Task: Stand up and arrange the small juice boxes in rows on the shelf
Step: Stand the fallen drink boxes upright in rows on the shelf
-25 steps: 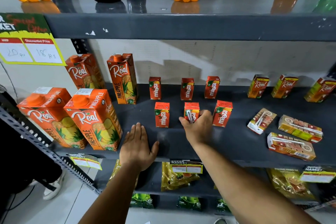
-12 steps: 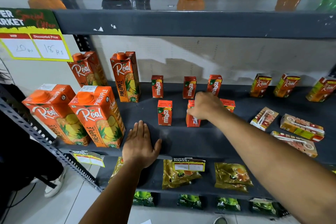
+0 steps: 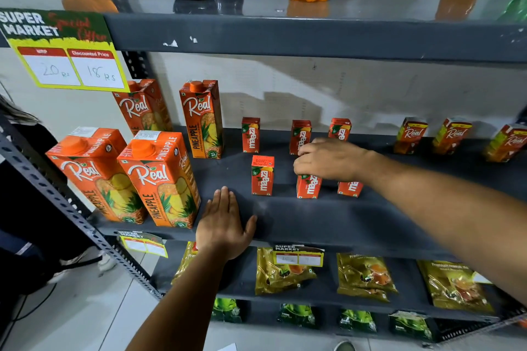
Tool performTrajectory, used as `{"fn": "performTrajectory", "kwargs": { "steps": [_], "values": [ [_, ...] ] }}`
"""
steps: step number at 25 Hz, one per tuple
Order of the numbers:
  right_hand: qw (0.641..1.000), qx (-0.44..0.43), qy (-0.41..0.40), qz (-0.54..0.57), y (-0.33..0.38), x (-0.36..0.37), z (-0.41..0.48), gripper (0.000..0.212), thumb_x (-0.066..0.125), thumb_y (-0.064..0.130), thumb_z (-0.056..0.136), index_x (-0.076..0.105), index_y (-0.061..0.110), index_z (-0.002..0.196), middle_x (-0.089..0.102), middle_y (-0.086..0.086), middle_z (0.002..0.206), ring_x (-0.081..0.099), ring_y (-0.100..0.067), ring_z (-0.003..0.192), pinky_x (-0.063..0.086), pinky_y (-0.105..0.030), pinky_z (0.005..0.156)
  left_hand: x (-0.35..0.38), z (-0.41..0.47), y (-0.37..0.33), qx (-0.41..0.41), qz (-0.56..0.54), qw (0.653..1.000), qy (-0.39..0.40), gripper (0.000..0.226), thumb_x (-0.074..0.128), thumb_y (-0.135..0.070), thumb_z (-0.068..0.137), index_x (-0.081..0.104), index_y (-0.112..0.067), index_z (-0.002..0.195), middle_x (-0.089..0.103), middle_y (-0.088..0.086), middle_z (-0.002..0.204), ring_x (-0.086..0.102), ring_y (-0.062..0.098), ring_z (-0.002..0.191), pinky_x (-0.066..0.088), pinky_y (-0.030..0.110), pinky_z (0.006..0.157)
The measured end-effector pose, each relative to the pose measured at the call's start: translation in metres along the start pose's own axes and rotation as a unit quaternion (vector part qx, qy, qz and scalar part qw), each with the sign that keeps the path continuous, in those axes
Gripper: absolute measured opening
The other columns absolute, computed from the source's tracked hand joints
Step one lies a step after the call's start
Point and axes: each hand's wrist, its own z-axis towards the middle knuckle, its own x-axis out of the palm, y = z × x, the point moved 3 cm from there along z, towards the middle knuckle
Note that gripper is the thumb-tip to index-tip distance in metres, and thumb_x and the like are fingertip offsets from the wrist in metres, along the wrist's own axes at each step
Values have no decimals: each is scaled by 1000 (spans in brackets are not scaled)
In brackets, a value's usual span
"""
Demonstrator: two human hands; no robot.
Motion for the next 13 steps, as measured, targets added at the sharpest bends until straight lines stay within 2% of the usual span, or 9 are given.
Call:
{"fn": "performTrajectory", "kwargs": {
  "steps": [2,4,6,8,10,13],
  "values": [
    [997,-42,-20,-56,0,5,-3,29,53,2,88,52,18,112,63,1,119,56,-27,104,50,-42,78,0,0,0,1,2,1000,-4,97,4,-69,79,9,-3,151,7,15,161,5,27,149,7,37,119],
    [997,-30,-40,-53,0,8,-6,42,56,0,87,50,17,126,59,-4,131,56,-29,113,51,-42,85,1,0,0,-1,7,1000,-3,97,3,-69,80,8,-4,151,7,14,162,5,27,149,6,37,119],
    [997,48,-65,10,-2,5,-14,63,57,-1,87,37,21,143,44,-5,149,44,-27,133,41,-42,103,1,1,0,-1,10,1000,-1,96,5,-69,81,8,-4,151,7,14,161,6,27,149,7,37,119],
    [976,167,-78,120,-7,0,-35,78,51,-8,84,25,27,149,29,0,157,29,-23,143,28,-41,115,3,1,1,-1,15,1000,1,95,6,-68,82,10,-3,151,9,15,161,7,28,148,7,38,119],
    [936,268,-124,192,-16,-4,-63,81,48,-12,79,29,25,148,34,-3,155,34,-26,141,31,-41,114,3,1,3,5,22,1000,-1,95,6,-68,82,15,-2,150,14,17,160,11,29,148,10,39,118],
    [875,397,-131,244,-35,16,-130,70,51,-3,81,37,21,144,42,-8,150,40,-28,135,35,-38,111,-1,-8,1,23,-31,999,-27,92,11,-66,85,26,-1,147,26,18,156,22,30,145,23,43,116]
  ]
}}
